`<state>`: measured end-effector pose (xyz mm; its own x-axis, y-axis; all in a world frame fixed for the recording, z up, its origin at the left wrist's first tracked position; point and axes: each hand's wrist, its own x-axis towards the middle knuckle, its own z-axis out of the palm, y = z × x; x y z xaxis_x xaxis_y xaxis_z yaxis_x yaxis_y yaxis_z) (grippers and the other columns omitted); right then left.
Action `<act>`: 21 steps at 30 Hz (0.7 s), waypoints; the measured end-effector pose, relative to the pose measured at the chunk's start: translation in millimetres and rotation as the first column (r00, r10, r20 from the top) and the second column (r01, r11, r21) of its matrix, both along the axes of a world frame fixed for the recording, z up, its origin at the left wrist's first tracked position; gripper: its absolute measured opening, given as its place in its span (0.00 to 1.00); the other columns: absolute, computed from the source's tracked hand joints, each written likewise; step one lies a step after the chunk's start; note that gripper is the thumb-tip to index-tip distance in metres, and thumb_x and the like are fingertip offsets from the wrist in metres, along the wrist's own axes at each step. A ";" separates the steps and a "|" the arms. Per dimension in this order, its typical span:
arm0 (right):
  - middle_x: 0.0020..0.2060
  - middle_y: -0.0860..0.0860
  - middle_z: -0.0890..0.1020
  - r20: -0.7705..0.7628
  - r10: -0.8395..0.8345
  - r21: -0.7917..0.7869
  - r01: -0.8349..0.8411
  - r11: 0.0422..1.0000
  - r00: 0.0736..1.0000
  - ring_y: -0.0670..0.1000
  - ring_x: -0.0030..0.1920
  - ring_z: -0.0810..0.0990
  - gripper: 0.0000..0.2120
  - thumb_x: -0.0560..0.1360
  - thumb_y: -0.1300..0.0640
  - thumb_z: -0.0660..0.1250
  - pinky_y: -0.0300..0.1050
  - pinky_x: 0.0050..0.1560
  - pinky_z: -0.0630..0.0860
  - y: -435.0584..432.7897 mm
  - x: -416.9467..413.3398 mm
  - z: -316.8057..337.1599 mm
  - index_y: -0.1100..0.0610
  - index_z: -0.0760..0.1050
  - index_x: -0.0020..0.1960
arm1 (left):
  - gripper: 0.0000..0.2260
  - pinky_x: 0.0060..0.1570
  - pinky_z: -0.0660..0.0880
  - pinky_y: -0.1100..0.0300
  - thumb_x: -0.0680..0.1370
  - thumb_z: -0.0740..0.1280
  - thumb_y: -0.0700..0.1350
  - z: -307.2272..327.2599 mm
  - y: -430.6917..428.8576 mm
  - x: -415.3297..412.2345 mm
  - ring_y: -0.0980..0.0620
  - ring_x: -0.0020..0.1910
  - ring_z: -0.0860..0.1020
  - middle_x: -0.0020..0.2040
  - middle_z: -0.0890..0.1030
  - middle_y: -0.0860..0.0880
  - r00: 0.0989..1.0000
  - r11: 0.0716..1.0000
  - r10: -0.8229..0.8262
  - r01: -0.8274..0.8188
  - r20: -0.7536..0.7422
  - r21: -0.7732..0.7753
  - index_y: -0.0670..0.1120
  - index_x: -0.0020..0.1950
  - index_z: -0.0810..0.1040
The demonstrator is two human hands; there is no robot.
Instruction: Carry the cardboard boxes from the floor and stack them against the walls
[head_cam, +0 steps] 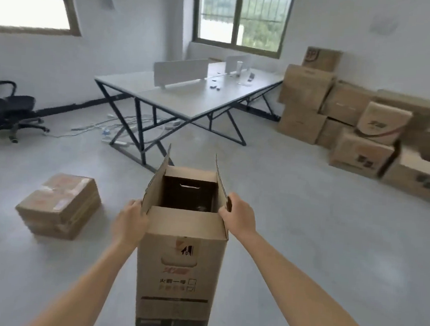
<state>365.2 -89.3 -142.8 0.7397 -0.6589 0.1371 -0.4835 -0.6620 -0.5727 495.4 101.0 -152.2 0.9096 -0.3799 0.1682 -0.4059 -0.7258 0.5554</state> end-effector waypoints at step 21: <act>0.27 0.47 0.64 -0.115 -0.501 -0.153 0.483 0.862 0.858 0.45 0.27 0.60 0.17 0.74 0.61 0.59 0.40 0.28 0.55 -227.6 -13.5 16.5 0.51 0.54 0.32 | 0.15 0.29 0.55 0.56 0.72 0.59 0.33 -13.3 -324.2 68.7 0.48 0.31 0.62 0.31 0.64 0.50 0.838 0.840 -0.542 0.537 -0.060 -0.084 0.45 0.30 0.58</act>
